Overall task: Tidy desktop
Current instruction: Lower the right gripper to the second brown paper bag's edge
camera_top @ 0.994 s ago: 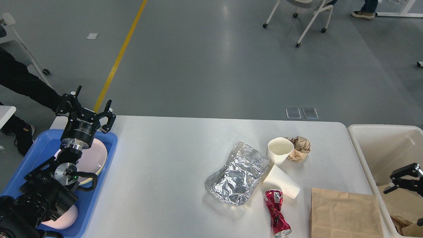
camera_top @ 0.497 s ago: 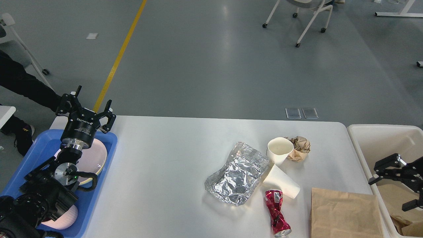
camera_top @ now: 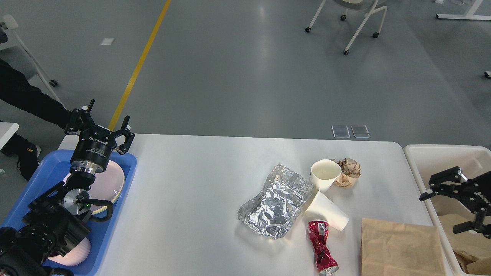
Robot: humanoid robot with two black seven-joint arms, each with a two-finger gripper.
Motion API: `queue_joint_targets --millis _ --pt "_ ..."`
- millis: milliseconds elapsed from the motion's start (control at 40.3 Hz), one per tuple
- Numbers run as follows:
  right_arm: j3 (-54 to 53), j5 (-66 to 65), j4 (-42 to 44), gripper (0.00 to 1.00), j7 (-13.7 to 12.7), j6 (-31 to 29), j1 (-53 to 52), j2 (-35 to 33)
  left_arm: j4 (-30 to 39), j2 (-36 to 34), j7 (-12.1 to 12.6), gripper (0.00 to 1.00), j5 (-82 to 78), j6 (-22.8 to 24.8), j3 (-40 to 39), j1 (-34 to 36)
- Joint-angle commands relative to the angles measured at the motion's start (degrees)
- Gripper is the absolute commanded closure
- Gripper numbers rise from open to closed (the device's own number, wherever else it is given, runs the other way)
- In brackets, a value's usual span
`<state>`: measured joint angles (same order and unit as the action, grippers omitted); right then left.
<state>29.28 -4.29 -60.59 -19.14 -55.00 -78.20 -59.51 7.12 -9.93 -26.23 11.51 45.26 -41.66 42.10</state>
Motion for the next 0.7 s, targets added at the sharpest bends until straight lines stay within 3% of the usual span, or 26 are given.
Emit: queue_joint_targets --millis 0,75,298,422,472,497,571,671 --pt "-0.8 -3.1 0.0 0.00 8.8 0.0 -0.1 0.2 0.0 0.0 -0.1 0.04 0.0 0.0 0.0 0.0" --pt "-1.0 -7.7 0.0 0.00 13.3 0.0 -0.5 0.4 0.0 0.0 -0.1 0.04 0.0 0.0 0.0 0.0" --pt "-0.9 -22.7 0.0 0.00 23.3 0.0 0.1 1.4 0.0 0.0 0.0 0.04 0.0 0.0 0.0 0.0" --pt "-0.8 -29.5 -0.4 0.00 26.4 0.0 0.5 2.1 0.0 0.0 0.0 0.04 0.0 0.0 0.0 0.0" --pt "-0.8 -31.9 -0.5 0.00 28.6 0.0 0.5 2.0 0.0 0.0 -0.1 0.04 0.0 0.0 0.0 0.0" --pt "-0.8 -33.7 -0.8 0.00 31.1 0.0 0.4 1.9 0.0 0.0 0.0 0.04 0.0 0.0 0.0 0.0" --pt "-0.8 -37.3 -2.7 0.00 34.1 1.7 0.3 1.4 0.0 0.0 0.0 0.04 0.0 0.0 0.0 0.0" --pt "-0.7 -41.1 -3.3 0.00 35.6 5.2 0.3 1.4 0.0 0.0 -0.1 0.04 0.0 0.0 0.0 0.0"
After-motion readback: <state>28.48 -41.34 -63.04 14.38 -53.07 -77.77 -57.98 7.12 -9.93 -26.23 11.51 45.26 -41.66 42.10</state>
